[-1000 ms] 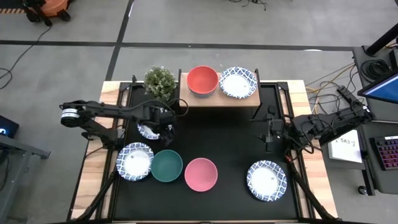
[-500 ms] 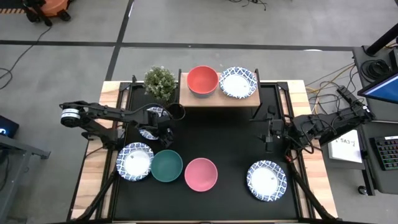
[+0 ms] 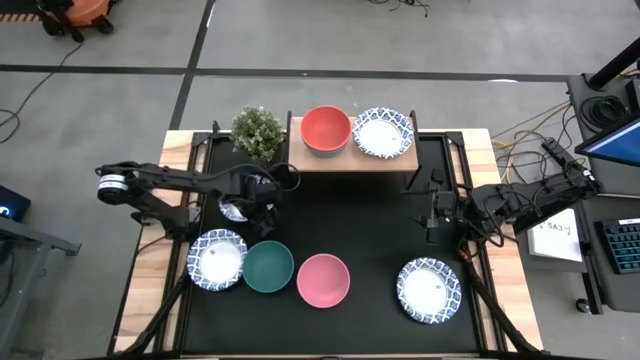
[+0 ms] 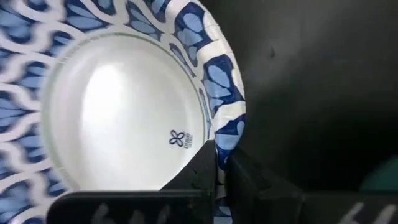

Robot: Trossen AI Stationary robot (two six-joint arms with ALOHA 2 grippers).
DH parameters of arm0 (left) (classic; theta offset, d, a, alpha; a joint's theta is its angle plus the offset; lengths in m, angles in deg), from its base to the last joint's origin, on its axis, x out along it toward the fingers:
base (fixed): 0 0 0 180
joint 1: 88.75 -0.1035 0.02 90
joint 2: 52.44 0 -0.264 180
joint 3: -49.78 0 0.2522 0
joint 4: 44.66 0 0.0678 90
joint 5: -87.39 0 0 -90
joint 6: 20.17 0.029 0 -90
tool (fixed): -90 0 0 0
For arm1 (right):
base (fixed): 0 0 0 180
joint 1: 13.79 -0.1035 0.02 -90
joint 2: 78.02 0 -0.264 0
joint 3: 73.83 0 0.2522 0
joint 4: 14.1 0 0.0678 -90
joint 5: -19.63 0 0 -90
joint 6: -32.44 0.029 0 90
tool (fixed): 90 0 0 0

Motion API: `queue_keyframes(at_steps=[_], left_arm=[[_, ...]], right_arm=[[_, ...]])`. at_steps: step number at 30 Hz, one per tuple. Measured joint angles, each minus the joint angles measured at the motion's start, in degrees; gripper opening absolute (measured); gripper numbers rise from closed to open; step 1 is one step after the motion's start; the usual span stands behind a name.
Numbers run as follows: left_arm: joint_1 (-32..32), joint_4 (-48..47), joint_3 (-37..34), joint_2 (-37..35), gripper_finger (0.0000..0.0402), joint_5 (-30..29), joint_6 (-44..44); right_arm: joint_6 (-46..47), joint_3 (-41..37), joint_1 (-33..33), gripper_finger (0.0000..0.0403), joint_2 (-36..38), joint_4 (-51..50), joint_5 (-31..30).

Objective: Place and stack bowls onto a shelf
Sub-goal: Stack the top left white patterned bowl on top of the white patterned bowl

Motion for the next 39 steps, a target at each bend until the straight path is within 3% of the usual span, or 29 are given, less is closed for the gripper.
queue_keyframes(at_steps=[8, 14, 22, 29, 39], left_arm=[[6.3, -16.8, 14.9, 0.0, 0.0, 0.3, 11.5], [12.8, -17.8, 27.8, -0.1, 0.0, 0.3, 18.2], [14.3, -2.6, 37.6, -0.1, 0.0, 0.0, 30.9], [11.9, 16.5, 37.0, 0.0, 0.0, -0.1, 45.2], [5.8, 33.8, 36.5, 7.0, 0.0, -0.1, 52.9]], right_arm=[[0.0, 0.0, 0.0, 0.0235, 0.0, 0.0, 0.0], [0.7, 1.2, 0.0, 0.0235, 0.0, -1.7, 0.9], [1.1, 2.8, 0.0, 0.0235, 0.1, -3.5, 7.3], [0.2, 2.8, 0.0, 0.0235, 2.5, -3.6, 10.5], [-1.6, 2.3, 0.0, 0.0235, 8.5, -3.6, 22.9]])
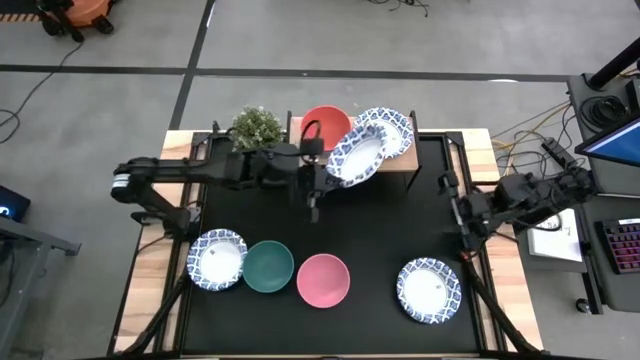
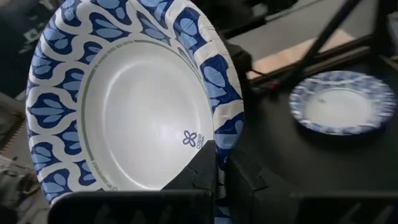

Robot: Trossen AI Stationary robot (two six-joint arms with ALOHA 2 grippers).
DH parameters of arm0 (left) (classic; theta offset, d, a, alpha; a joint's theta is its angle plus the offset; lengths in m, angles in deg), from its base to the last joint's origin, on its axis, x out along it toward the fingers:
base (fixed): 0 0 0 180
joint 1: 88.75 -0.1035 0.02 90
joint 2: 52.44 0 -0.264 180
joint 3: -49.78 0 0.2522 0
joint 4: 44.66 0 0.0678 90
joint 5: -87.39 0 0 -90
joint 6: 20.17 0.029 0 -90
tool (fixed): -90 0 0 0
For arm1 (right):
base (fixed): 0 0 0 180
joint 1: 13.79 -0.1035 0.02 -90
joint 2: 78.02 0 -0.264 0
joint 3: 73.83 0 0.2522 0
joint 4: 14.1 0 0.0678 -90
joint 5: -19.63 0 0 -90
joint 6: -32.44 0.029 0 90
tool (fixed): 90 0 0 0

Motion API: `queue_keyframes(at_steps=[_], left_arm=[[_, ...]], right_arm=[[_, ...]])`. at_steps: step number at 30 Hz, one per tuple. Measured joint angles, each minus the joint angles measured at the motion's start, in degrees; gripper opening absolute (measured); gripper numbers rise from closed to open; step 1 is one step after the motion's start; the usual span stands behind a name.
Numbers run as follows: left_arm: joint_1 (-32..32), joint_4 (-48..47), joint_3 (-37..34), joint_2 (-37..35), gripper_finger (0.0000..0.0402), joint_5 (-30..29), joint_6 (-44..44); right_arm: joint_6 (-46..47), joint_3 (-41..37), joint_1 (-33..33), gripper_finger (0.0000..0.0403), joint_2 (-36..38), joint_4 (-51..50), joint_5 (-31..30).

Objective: Place and stack bowls onto a shelf
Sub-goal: Stack the top left white patterned bowl on top of the white patterned bowl

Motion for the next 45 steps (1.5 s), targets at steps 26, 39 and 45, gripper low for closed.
queue_keyframes(at_steps=[26, 39, 45], left_arm=[[-11.0, 11.1, 8.1, 16.5, 0.0, 0.2, 1.1], [-13.2, 15.7, 8.1, 19.2, 0.0033, 0.2, 0.2], [-13.4, 16.3, 8.1, 20.1, 0.0076, 0.2, 0.1]], right_arm=[[-0.8, -0.7, 0.0, 0.0235, 2.1, 0.0, 1.6], [-0.8, -0.7, 0.0, 0.0235, 2.1, 0.0, 1.6], [-0.7, -0.7, 0.0, 0.0235, 2.1, 0.0, 1.6]])
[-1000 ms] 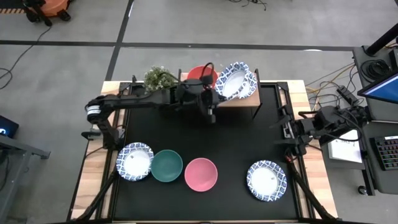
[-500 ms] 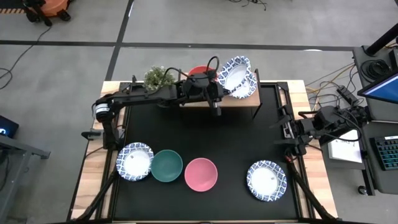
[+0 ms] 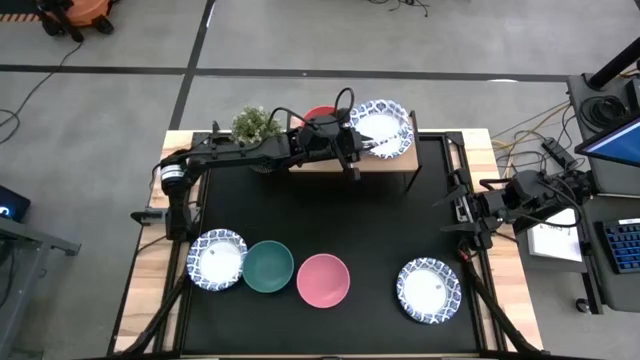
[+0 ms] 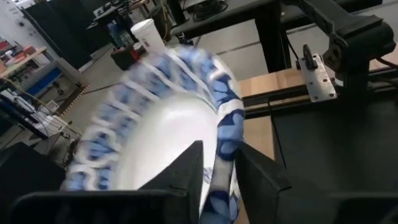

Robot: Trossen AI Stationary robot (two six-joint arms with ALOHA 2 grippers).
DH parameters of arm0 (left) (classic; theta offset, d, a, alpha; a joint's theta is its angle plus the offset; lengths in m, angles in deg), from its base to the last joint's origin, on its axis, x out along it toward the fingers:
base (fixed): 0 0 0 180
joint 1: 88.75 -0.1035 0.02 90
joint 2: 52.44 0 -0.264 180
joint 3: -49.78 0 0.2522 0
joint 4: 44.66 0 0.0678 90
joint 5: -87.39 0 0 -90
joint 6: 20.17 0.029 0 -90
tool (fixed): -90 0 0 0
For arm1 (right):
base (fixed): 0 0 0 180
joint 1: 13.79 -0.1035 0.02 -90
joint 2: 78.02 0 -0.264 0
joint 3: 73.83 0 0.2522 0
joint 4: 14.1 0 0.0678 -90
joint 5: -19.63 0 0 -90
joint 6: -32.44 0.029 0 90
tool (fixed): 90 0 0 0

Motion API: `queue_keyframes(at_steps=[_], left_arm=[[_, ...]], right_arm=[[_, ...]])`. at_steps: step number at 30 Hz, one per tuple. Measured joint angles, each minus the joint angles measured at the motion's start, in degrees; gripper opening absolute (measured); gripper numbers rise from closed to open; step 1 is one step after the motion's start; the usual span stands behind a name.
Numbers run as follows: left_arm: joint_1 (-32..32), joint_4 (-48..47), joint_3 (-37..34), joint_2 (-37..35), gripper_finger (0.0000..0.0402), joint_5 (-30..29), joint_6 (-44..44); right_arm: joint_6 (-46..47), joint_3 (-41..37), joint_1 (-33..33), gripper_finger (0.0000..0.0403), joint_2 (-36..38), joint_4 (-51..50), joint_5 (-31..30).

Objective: Place and stack bowls onto a shelf
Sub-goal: Stack the top left white patterned bowl on top of the white patterned bowl

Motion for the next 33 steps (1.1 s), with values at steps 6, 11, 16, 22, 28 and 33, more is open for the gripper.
queue_keyframes(at_steps=[6, 11, 16, 22, 28, 33], left_arm=[[0.0, 0.0, 0.0, 0.0, 0.0111, 0.0, -0.1], [0.0, -0.1, 0.5, 0.0, 0.013, 0.0, -0.3], [0.1, -1.4, 2.6, 0.0, 0.0147, 0.1, -0.6], [0.5, -17.2, 11.1, 0.0, 0.0155, 0.1, -1.7], [1.7, -43.5, 24.1, 0.0, 0.0149, 0.1, -8.8], [3.8, -58.0, 29.1, -1.3, 0.0135, -0.3, -12.1]], right_arm=[[0.2, 0.0, 0.0, 0.0235, 0.0, 0.0, 0.0], [0.3, 0.0, 0.0, 0.0235, 0.0, 0.0, 0.0], [0.5, 0.0, 0.0, 0.0235, 0.0, 0.0, -0.1], [1.6, 0.0, 0.0, 0.0235, -0.4, 0.2, -2.8], [5.9, 0.0, 0.0, 0.0217, -4.4, 1.2, -18.3], [8.1, 0.0, 0.0, 0.015, -11.3, 7.8, -29.0]])
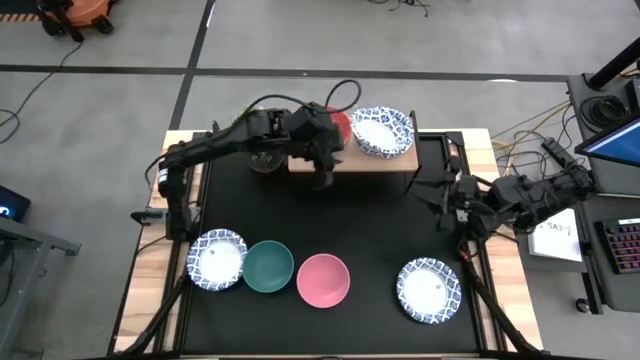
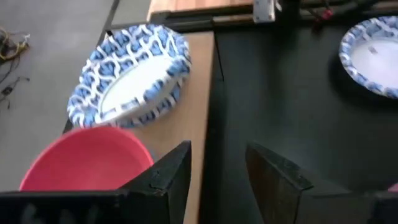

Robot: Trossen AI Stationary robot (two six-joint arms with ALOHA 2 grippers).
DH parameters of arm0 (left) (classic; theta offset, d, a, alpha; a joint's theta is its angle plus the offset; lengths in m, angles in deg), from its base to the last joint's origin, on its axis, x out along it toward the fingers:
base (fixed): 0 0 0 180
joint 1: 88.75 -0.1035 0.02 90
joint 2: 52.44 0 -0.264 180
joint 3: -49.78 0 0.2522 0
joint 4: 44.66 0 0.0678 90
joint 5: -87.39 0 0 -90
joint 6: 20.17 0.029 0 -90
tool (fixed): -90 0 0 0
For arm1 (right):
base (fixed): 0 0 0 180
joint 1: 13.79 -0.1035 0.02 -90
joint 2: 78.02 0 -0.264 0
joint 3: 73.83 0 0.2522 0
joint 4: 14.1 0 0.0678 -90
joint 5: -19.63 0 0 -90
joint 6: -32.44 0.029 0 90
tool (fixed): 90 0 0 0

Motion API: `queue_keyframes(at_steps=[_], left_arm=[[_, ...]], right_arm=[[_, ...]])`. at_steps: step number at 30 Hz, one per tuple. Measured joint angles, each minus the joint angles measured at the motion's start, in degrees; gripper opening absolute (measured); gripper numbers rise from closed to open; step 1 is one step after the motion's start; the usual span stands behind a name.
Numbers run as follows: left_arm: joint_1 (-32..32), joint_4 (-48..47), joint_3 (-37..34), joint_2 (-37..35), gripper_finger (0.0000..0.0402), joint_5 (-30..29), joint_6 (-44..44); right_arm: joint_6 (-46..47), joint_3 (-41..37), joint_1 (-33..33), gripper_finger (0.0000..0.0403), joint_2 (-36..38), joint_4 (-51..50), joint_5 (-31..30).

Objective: Place and stack bowls onto a shelf
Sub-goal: Stack the top left white patterned bowl on top of the white patterned bowl

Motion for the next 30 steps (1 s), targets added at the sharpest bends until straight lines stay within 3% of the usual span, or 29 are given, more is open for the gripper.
queue_keyframes(at_steps=[7, 14, 22, 30], left_arm=[[5.0, -1.0, -6.8, -8.5, 0.011, -4.6, -3.3], [10.0, 14.5, -25.2, -21.0, 0.0093, -4.9, -6.3], [15.0, 28.9, -44.6, -33.7, 0.0091, -8.9, -10.9], [16.9, 33.9, -54.9, -42.7, 0.0091, -13.4, -14.4]], right_arm=[[1.7, 5.3, 1.2, 0.0019, -11.3, 2.0, -4.7], [-1.1, 15.3, 8.4, 0.001, -20.5, -4.8, -3.0], [-4.0, 28.5, 22.0, 0.0009, -29.3, -17.0, 10.1], [-9.5, 37.7, 35.1, 0.0009, -38.2, -21.6, 26.1]])
